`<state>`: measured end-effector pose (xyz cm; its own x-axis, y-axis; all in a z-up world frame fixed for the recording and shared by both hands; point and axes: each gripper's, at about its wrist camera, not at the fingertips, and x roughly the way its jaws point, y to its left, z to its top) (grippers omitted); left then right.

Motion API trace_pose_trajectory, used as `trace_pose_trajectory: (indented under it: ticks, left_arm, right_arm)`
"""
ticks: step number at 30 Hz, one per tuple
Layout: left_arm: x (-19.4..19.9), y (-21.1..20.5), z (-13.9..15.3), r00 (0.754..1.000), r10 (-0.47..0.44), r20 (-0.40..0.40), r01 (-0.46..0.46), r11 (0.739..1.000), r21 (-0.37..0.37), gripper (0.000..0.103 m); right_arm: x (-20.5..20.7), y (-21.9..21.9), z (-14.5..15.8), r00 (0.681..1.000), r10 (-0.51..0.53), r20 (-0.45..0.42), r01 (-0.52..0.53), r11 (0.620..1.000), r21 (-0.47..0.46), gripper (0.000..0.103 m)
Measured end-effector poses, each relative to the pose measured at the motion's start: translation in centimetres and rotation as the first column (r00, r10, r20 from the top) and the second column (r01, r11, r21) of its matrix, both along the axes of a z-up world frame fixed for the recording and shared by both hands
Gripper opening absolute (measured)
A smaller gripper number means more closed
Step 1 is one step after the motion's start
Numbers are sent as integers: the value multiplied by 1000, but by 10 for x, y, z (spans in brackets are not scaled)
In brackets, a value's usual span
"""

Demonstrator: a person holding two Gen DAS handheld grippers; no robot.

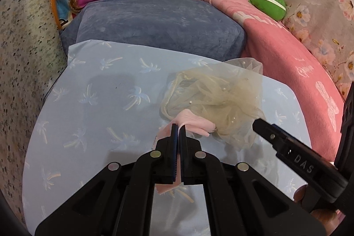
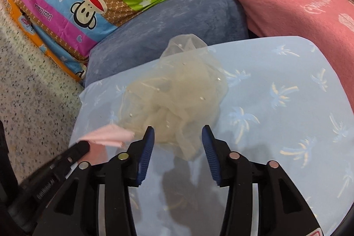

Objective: Organize soft objects
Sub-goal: 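Grasp the pink cloth with the left gripper while the right gripper grasps the beige tulle, then carry the pink cloth and beige tulle over the white bin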

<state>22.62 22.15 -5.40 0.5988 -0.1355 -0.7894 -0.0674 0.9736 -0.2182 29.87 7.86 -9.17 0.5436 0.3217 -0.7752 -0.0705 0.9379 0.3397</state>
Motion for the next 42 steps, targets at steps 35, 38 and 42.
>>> trace_pose_trajectory:
  ticks: [35,38,42]
  left_arm:
    - [-78,-119,27,970,-242,16,242,970,13,2]
    - [-89,-143,34,957,-287,29,287,958,27,2]
    - [-101,-168,40,940,-339,41,337,941,44,2]
  right_arm:
    - [-183,-146,44,971,-233,56,235,972,-32,1]
    - [-200,-163,57,962,-259,85,261,965,-18,1]
    - [-222,-183,74,948,-291,131,295,955,-12,1]
